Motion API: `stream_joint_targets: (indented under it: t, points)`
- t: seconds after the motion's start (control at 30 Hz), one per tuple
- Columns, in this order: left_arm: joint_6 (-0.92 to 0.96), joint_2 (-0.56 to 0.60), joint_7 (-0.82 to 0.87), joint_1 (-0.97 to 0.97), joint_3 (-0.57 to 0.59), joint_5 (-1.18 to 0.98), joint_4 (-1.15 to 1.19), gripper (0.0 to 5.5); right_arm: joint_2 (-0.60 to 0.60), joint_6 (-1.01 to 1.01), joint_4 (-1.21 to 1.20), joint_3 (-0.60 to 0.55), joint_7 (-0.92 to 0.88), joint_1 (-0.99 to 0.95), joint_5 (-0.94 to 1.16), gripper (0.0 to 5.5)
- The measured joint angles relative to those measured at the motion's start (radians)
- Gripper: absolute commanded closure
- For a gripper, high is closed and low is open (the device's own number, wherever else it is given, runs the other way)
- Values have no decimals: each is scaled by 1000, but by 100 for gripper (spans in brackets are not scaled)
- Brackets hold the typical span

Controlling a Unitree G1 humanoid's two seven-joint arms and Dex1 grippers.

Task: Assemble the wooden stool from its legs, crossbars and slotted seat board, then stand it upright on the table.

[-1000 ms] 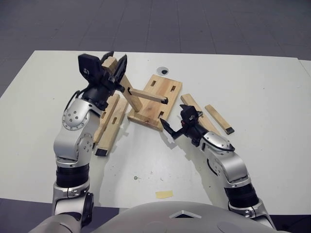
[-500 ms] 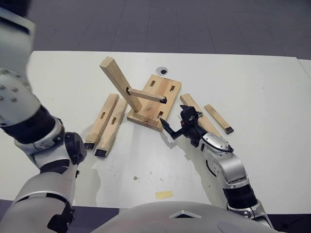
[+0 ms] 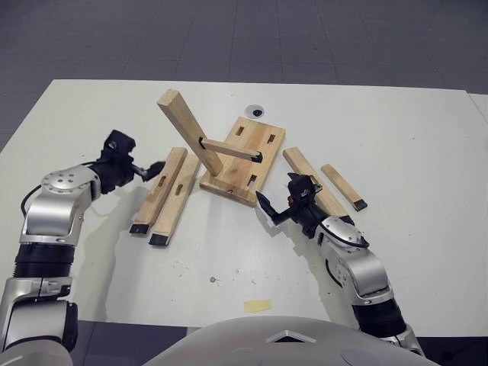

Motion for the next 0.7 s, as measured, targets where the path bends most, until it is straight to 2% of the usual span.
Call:
stream_joint_targets:
  t: [0.3,0.47,0.7]
  points:
    - [-16,22,-76,27,-29,72,-20,15,9,5,-8,-1,-3,1,0,10]
    - [39,37,-131,58,-33,70,-53,15,10,5,-7,0,-7,1,-1,10]
    - [49,79,-188,70,-53,112,-55,123,16,1,-5,7,-20,2,-4,10]
